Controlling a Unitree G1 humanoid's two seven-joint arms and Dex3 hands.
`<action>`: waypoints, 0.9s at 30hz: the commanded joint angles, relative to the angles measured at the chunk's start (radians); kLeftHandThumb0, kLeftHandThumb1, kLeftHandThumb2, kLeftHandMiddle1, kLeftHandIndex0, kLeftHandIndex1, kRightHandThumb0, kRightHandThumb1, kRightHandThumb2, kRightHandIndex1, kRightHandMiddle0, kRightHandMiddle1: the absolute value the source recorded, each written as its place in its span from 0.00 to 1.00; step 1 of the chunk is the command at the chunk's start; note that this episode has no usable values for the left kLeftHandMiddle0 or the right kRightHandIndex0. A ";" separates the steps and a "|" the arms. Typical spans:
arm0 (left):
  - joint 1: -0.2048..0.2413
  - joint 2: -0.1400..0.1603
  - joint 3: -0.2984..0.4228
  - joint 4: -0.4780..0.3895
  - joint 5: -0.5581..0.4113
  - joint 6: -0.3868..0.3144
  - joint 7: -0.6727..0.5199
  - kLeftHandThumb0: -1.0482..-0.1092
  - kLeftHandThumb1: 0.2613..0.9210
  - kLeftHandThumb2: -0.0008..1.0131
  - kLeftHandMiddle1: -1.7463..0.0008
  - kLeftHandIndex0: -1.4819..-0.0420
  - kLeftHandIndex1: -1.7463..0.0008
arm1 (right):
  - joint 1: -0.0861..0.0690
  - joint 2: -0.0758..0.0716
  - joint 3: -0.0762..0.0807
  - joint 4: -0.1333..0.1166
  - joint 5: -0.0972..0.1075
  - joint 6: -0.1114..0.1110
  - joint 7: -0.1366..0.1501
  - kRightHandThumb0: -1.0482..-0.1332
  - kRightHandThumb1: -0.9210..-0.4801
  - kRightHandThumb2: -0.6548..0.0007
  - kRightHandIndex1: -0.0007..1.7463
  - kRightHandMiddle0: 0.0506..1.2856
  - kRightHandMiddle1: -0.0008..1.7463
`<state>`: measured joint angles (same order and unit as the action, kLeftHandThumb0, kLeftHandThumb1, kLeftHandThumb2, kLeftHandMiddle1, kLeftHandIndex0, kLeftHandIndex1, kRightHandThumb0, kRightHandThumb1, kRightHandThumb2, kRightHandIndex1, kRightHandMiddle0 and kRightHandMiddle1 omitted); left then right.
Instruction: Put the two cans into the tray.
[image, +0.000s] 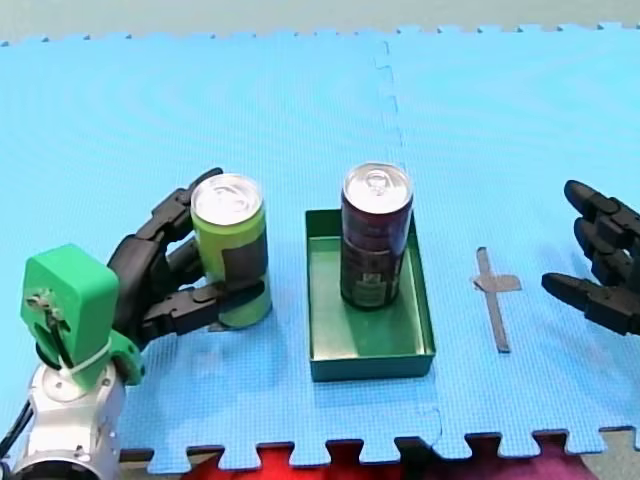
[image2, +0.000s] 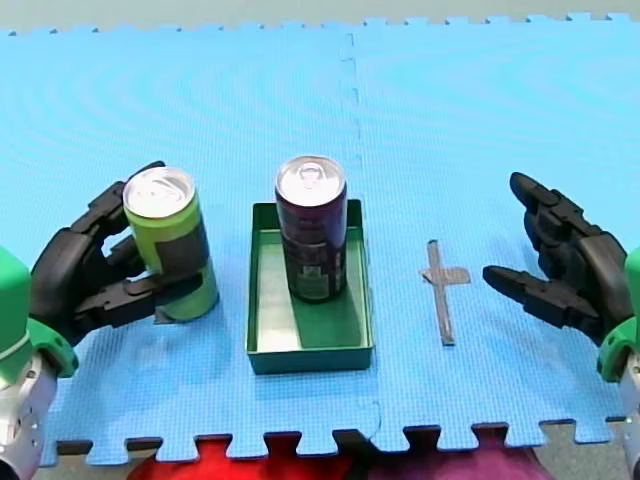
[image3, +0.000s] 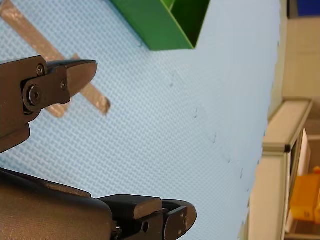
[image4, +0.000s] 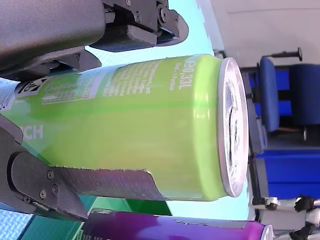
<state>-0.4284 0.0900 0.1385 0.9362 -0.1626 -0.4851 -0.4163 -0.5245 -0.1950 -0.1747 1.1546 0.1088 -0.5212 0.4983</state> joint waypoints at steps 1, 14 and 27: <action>-0.010 -0.002 0.004 0.009 -0.001 -0.005 0.003 0.06 0.66 0.00 0.99 0.77 0.97 | -0.006 -0.007 -0.003 0.003 0.002 -0.002 0.000 0.00 0.00 0.88 0.00 0.15 0.00; -0.007 -0.010 -0.045 -0.013 0.089 0.005 0.129 0.27 0.61 0.01 0.00 0.89 0.00 | -0.012 -0.009 -0.008 0.010 0.006 -0.003 0.005 0.00 0.00 0.88 0.00 0.15 0.00; 0.012 0.000 -0.059 -0.071 0.077 0.057 0.099 0.27 0.64 0.01 0.00 0.90 0.00 | -0.019 -0.009 -0.017 0.021 0.008 -0.009 0.007 0.00 0.00 0.89 0.00 0.16 0.00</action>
<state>-0.4221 0.0850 0.0800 0.8635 -0.0851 -0.4357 -0.3124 -0.5391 -0.1982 -0.1876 1.1728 0.1131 -0.5241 0.5046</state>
